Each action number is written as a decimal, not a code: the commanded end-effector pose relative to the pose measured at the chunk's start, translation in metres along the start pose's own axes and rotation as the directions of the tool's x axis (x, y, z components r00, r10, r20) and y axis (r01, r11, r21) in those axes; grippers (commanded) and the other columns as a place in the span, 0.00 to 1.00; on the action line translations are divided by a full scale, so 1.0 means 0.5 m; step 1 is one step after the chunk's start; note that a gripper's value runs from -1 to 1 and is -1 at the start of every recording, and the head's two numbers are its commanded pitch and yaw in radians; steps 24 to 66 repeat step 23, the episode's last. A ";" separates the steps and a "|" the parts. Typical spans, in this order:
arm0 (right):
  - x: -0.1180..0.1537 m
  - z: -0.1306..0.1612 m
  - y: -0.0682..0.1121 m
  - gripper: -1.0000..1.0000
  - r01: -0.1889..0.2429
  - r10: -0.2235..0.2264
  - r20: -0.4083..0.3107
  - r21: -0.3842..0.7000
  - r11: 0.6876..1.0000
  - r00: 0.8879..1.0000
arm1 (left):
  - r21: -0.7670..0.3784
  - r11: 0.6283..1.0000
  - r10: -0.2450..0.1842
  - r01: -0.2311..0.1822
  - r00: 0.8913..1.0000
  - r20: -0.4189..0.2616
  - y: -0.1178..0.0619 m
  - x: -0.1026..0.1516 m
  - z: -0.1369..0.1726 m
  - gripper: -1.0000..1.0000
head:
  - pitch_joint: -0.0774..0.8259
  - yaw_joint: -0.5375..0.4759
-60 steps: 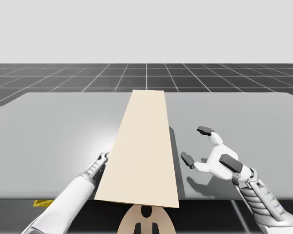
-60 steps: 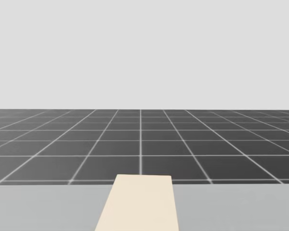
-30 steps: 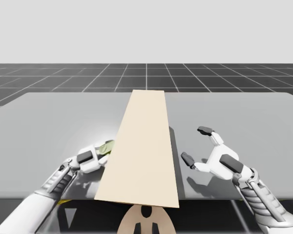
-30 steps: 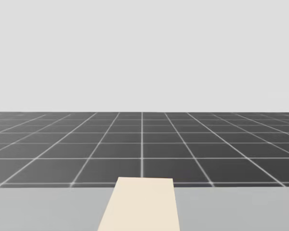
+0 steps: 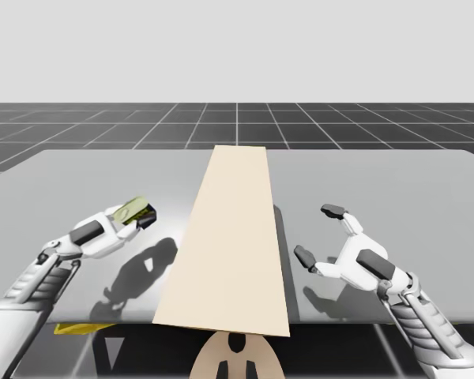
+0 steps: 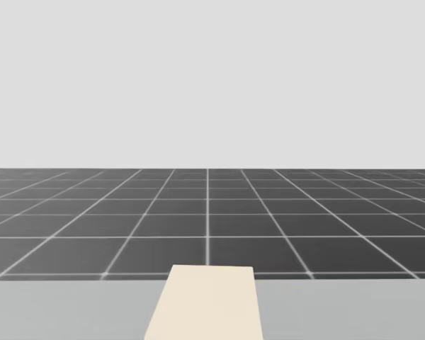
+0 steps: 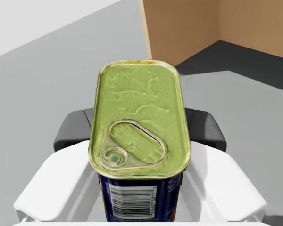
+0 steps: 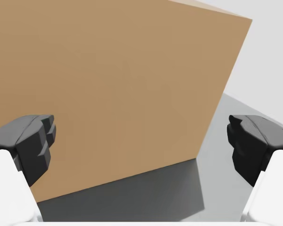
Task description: Retrieve the object from inside the box.
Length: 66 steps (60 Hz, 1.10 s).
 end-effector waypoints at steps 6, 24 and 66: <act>-0.002 -0.001 0.000 0.00 -0.001 0.001 -0.005 -0.001 1.000 1.000 | 0.085 0.989 -0.131 0.121 0.984 0.123 0.061 0.165 -0.031 1.00 | 0.07 0.51; -0.006 -0.002 0.000 0.00 -0.005 0.005 -0.015 -0.005 1.000 1.000 | 0.113 0.964 -0.261 0.241 0.941 0.216 0.055 0.346 -0.056 1.00 | 0.07 0.51; -0.006 -0.002 0.000 0.00 -0.005 0.005 -0.015 -0.005 1.000 1.000 | 0.113 0.964 -0.261 0.241 0.941 0.216 0.055 0.346 -0.056 1.00 | 0.07 0.51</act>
